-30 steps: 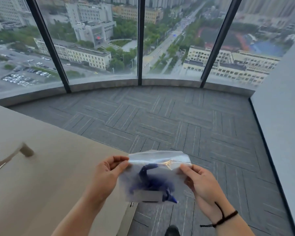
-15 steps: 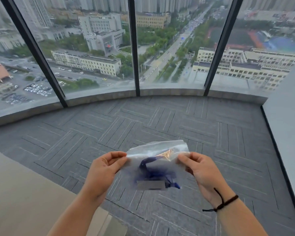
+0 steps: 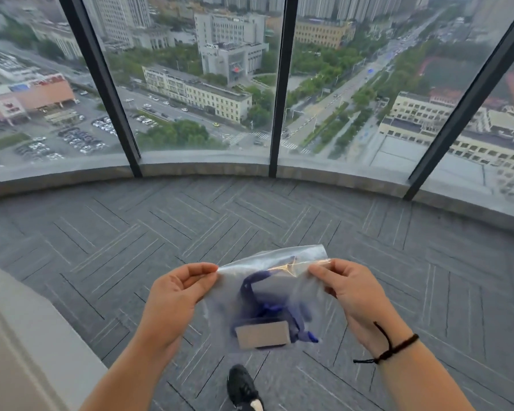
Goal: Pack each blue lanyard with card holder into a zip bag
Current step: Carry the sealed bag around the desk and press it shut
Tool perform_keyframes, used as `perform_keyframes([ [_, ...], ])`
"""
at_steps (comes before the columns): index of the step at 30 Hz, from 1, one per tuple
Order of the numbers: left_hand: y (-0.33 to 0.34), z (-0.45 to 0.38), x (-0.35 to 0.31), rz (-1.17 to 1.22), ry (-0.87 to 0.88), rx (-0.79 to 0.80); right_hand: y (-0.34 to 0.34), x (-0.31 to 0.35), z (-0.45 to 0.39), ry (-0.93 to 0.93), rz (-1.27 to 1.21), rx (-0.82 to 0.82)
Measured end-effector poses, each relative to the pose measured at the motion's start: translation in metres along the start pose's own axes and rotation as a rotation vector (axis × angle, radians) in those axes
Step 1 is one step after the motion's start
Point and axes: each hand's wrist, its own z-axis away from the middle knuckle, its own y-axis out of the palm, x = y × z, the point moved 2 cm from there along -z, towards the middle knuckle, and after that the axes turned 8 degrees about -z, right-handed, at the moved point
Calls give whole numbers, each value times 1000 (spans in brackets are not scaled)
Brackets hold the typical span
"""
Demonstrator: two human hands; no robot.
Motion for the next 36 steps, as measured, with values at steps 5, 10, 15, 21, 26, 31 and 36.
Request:
perform_keyframes([
  [5, -20, -123, -23, 4, -31, -104, 64, 39, -131, 12, 111, 81],
  [10, -70, -218, -61, 3, -17, -254, 155, 80, -241, 19, 181, 216],
  [15, -134, -294, -88, -11, 14, -443, 255, 104, -332, 14, 197, 377],
  [21, -217, -373, -97, -45, -4, -701, 395, 102, -443, 65, 235, 623],
  [26, -294, -436, -110, -40, -63, -927, 538, 113, -527, 57, 284, 872],
  [31, -363, -485, -143, 23, -99, -1141, 673, 139, -578, 31, 323, 1093],
  [36, -430, -525, -151, 27, -138, -1283, 786, 145, -605, 26, 361, 1217],
])
